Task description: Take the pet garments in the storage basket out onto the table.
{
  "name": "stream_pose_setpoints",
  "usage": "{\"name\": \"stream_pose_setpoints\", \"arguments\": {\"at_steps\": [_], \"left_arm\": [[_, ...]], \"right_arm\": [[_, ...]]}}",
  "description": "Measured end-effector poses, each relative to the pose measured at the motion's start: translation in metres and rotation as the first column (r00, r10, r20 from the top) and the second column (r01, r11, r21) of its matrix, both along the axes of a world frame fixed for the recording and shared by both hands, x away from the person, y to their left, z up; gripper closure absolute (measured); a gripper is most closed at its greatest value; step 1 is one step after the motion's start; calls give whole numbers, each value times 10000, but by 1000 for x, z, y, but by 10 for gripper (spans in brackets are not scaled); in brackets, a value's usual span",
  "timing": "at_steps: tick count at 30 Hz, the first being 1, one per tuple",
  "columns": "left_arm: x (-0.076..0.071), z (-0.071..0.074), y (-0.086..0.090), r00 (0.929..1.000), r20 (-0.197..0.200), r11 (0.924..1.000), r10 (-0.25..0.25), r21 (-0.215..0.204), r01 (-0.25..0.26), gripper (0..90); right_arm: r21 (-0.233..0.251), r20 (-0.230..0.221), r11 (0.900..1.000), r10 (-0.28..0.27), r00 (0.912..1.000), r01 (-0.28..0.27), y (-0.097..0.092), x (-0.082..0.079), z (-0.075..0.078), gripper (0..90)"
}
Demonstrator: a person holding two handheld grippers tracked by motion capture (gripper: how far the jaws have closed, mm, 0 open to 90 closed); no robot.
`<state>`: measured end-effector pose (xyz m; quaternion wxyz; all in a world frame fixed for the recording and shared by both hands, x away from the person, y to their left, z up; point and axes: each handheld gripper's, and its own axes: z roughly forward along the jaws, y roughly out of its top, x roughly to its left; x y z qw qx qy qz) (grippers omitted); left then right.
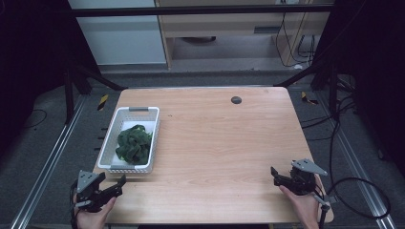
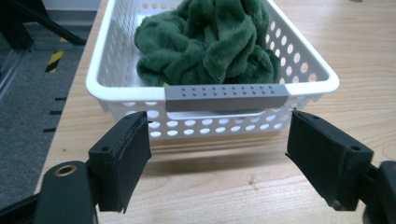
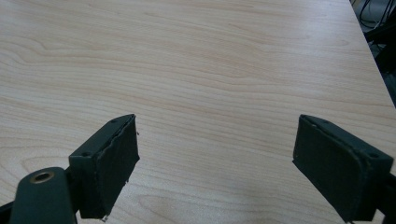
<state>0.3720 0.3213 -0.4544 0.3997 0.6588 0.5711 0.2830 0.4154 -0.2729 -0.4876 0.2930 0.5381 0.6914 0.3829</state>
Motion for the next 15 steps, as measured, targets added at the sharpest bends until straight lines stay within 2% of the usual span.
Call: {"name": "stream_pose_setpoints", "arguments": {"at_steps": [8,15], "left_arm": [[0,11,2,9990,430,9998,-134,-117,139,218],[7,23,3,9979,586,9994,-273,-188,284,220]], "right_arm": [[-66,20,9999,80,10000,-80,2,0,0,138],[-18,-7,9999,134,9999,-134,2,-1,-1,139]]}}
